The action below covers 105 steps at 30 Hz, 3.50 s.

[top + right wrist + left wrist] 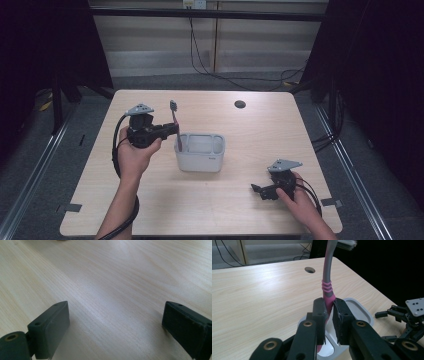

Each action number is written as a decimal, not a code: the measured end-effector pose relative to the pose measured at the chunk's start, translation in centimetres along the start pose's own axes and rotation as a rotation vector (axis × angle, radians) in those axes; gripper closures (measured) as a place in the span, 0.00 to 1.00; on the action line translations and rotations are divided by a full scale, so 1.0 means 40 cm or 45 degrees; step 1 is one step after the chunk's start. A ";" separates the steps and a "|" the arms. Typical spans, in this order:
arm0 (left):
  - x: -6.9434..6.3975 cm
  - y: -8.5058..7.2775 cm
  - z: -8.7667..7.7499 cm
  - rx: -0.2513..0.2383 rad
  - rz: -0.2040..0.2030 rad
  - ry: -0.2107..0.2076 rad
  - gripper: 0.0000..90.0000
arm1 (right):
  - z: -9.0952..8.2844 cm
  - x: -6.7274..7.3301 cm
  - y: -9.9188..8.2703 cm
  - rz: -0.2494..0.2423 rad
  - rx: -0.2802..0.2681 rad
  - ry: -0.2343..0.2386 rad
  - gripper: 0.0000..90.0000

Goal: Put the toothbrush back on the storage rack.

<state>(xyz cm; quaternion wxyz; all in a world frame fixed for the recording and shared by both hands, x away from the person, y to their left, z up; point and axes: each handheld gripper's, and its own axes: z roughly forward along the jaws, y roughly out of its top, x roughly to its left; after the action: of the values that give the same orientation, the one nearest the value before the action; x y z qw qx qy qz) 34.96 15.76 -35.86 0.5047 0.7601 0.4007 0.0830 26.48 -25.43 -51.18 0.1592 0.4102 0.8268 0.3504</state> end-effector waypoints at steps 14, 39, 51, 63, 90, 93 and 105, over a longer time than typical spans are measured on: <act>0.002 -0.016 0.010 0.012 -0.001 0.017 0.90 | 0.000 -0.001 0.000 -0.003 -0.002 0.001 0.08; 0.000 -0.055 0.033 0.051 0.018 0.045 0.90 | 0.000 -0.001 0.000 -0.003 -0.002 0.001 0.08; 0.001 -0.081 0.047 0.074 0.009 0.049 0.89 | 0.000 0.000 0.000 -0.002 -0.003 0.000 0.08; -0.002 -0.096 0.054 0.097 0.028 0.055 0.89 | 0.000 0.000 0.000 0.000 0.000 0.000 0.08; -0.009 -0.111 0.061 0.119 0.046 0.047 0.87 | 0.000 0.000 0.000 0.001 0.001 0.001 0.08; -0.010 -0.111 0.062 0.118 0.051 0.048 0.86 | 0.000 0.000 0.000 0.001 0.001 0.001 0.08; -0.008 -0.099 0.050 0.120 0.068 0.049 0.80 | 0.000 0.000 0.000 0.001 0.001 0.002 0.08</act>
<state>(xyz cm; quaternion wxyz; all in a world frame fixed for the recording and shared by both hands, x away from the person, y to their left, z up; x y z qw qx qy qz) 33.74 14.83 -40.03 0.4583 0.7916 0.3936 0.0922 26.49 -25.42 -51.18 0.1583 0.4103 0.8269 0.3504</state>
